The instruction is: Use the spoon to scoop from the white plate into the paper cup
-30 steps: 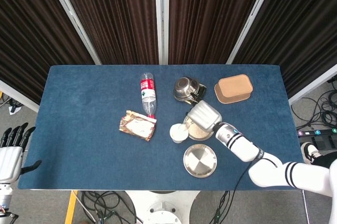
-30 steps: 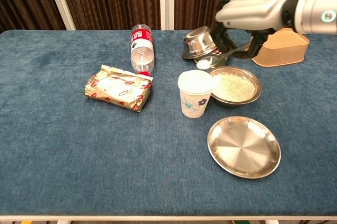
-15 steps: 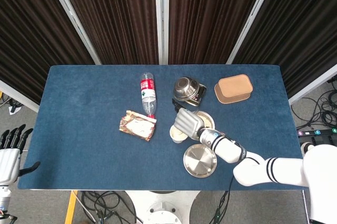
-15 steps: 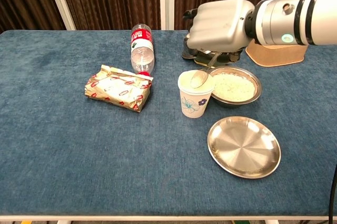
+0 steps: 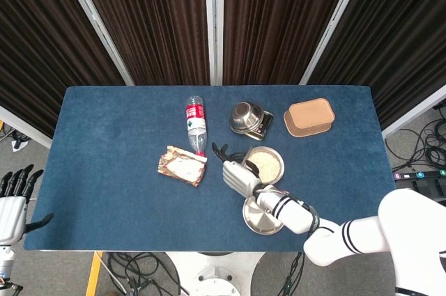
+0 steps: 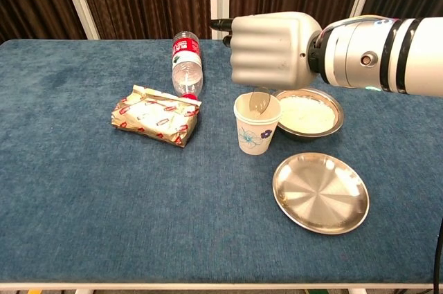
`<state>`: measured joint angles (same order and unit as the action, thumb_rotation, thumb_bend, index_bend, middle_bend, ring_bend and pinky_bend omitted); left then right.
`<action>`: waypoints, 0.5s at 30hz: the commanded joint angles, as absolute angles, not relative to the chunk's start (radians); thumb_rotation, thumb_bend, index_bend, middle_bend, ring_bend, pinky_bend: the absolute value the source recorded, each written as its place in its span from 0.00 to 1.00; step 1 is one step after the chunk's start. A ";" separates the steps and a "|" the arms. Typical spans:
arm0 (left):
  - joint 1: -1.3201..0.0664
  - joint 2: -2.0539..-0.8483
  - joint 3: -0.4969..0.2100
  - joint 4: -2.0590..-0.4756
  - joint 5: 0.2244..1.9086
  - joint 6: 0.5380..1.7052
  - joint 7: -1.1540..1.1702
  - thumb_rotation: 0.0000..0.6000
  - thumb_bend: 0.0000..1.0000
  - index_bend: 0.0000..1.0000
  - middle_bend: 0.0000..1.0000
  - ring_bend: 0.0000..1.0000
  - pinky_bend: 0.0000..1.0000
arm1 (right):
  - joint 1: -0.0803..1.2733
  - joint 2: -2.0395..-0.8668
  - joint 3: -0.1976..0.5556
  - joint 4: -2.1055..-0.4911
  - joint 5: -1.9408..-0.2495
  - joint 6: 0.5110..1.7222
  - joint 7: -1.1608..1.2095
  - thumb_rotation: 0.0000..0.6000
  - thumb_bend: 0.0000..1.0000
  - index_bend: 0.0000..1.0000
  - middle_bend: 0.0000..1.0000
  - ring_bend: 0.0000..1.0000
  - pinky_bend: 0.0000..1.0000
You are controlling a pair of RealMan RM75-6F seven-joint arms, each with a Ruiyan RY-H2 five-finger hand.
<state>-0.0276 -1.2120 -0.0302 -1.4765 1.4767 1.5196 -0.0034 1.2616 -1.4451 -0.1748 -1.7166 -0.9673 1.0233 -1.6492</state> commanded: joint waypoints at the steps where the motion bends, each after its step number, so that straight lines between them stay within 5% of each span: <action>1: -0.025 -1.213 -0.028 -1.475 1.477 1.522 -0.003 1.00 0.00 0.17 0.14 0.10 0.05 | 1.256 -1.455 -0.180 -1.724 -0.975 1.053 -1.685 1.00 0.37 0.60 0.56 0.23 0.00; 15: -0.027 -1.211 -0.033 -1.479 1.480 1.522 0.003 1.00 0.00 0.17 0.14 0.10 0.04 | 1.188 -1.475 -0.145 -1.729 -0.956 1.151 -1.656 1.00 0.37 0.60 0.56 0.23 0.00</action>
<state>-0.0272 -1.2112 -0.0331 -1.4784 1.4793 1.5220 0.0022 1.2010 -1.4745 -0.1516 -1.7277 -0.9484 1.1454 -1.6822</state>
